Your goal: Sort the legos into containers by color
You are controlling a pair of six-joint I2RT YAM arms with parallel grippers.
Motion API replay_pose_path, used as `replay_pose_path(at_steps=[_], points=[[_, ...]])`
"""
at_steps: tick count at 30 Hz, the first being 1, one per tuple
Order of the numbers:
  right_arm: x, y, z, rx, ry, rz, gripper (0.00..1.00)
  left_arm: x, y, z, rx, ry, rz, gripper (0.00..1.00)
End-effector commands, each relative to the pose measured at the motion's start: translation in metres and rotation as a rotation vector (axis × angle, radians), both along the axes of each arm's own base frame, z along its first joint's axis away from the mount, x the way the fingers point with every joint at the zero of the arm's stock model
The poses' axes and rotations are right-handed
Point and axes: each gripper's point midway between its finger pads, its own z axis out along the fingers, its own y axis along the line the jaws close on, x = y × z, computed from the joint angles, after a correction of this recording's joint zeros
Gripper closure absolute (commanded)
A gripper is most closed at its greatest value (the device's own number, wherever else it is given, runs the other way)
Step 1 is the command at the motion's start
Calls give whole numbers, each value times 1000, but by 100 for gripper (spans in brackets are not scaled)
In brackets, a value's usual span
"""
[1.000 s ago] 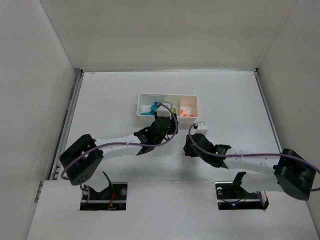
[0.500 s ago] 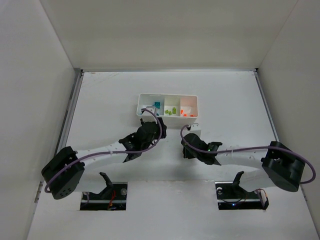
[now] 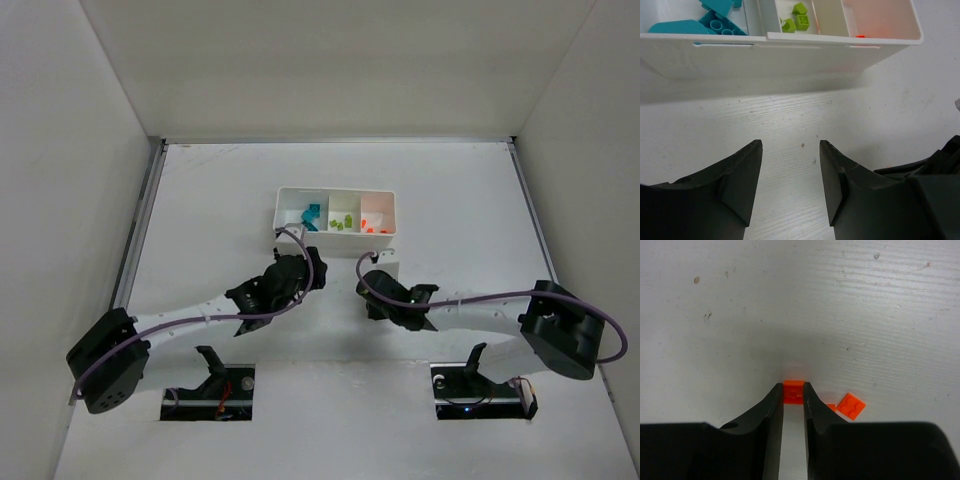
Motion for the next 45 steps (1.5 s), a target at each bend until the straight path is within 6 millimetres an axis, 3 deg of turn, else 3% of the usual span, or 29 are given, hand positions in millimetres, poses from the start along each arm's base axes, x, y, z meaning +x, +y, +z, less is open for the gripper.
replay_pose_path(at_steps=[1, 6, 11, 16, 20, 22, 25, 27, 38, 45], points=[[13, 9, 28, 42, -65, -23, 83, -12, -6, 9, -48, -9, -42, 53], [54, -1, 96, 143, -218, -80, 83, -32, -24, 7, -70, -4, -113, 52], [108, -17, 152, 234, -352, -131, 83, -58, -65, 1, -82, -3, -228, 51], [162, -23, 162, 266, -382, -172, 82, -84, -106, -4, -67, -10, -345, 48], [191, -20, 154, 265, -368, -188, 81, -94, -125, -16, -25, -7, -397, 46], [200, -18, 150, 266, -363, -202, 75, -97, -134, -21, -7, -6, -422, 46], [204, -16, 154, 281, -376, -208, 52, -103, -144, -29, 24, -6, -463, 46], [202, -19, 158, 287, -394, -211, 45, -105, -151, -33, 41, -11, -492, 46], [171, -29, 165, 324, -419, -210, 46, -108, -176, -53, 116, -15, -553, 49], [157, -37, 170, 343, -437, -210, 46, -99, -175, -73, 183, 8, -526, 53]])
